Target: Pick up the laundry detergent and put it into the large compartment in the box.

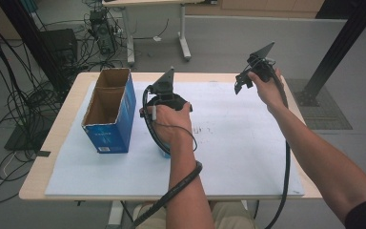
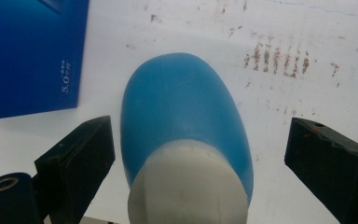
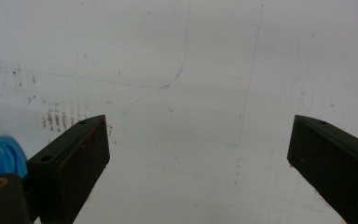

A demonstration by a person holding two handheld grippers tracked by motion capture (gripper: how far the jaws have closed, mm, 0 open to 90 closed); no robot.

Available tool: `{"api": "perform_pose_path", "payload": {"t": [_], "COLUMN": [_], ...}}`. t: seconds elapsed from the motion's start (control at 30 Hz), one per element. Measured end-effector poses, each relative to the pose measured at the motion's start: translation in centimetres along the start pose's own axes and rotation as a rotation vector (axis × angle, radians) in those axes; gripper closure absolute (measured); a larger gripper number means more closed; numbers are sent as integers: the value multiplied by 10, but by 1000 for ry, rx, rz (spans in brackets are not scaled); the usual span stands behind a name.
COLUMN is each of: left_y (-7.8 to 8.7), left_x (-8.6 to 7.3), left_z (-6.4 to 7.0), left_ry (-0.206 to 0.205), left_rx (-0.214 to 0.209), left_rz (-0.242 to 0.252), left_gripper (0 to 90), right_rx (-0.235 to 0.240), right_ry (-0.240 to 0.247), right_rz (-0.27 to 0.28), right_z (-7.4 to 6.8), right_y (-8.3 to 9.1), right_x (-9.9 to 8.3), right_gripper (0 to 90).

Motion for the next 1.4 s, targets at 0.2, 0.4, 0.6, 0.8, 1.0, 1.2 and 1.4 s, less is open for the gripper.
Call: {"api": "perform_pose_path", "payload": {"t": [0.2,0.4,0.6,0.8,1.0,1.2,1.4], "left_y": [-1,0,-1,-1,-3,-4,-7], "left_x": [0,1,1,0,0,1,1], "left_z": [0,0,1,2,4,4,4], "left_ry": [0,5,1,4,13,20,32], "left_rx": [-2,-11,-7,-6,7,8,20], "left_rz": [-2,-3,-7,-5,-9,-11,-18], "left_gripper": [87,88,91,93,100,114,215], "right_rx": [1,-1,-1,0,3,5,5], "right_ry": [6,7,5,0,1,4,6], "right_rz": [0,-3,-1,-1,2,-3,-5], "right_z": [-1,1,2,3,5,6,7], "right_y": [0,-1,-1,-1,0,-2,-4], "right_x": [-1,-1,-1,-2,-2,-1,0], "right_gripper": [55,55,55,55,55,55,55]}}
Point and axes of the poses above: each handheld gripper's, and its own axes: y roughly backward along the jaws, x roughly out of its top, z roughly to its right, the point moved 5 cm from there along -y, roughly forward along the jaws, and after that the axes turned 10 degrees about x, right-handed, at the moved point
